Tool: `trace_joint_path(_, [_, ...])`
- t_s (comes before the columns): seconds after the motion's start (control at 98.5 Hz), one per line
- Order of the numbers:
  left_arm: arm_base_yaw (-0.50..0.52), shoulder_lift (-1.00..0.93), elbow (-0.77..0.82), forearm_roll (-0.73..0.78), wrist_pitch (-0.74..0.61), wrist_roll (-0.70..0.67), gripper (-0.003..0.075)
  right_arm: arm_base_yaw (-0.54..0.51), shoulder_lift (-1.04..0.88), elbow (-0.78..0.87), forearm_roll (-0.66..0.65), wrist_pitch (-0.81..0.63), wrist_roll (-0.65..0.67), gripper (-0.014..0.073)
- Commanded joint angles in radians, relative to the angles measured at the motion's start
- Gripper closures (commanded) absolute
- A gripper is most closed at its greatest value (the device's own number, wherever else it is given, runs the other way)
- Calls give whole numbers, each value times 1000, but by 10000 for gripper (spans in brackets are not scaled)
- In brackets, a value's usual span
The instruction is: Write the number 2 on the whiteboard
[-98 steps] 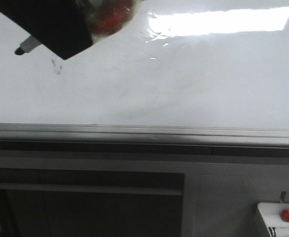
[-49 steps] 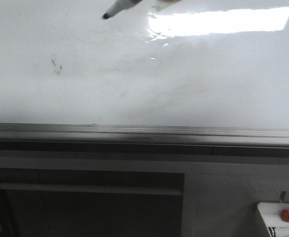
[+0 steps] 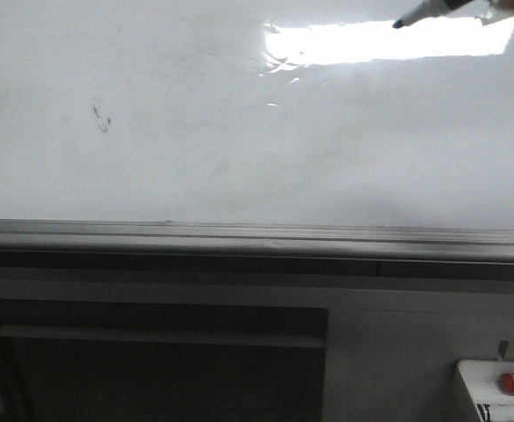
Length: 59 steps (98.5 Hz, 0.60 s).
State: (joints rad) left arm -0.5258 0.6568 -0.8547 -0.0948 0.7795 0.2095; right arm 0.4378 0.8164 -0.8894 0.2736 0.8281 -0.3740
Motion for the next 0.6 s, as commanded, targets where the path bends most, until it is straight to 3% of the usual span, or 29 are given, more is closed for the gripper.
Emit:
trace_joint_path(0.0, [31,-19,13,-14,-95,-42,268,-6,-13,-10,29,-55,4,546])
trace_joint_path(0.132, [56,-17,51,-14,-100,-42,268,-6,44,-41,99,-58,4,546])
trace_joint_path(0.589, [56,-14,68,-14,-107,-42,268,-6,376,-382,141,74,18,546])
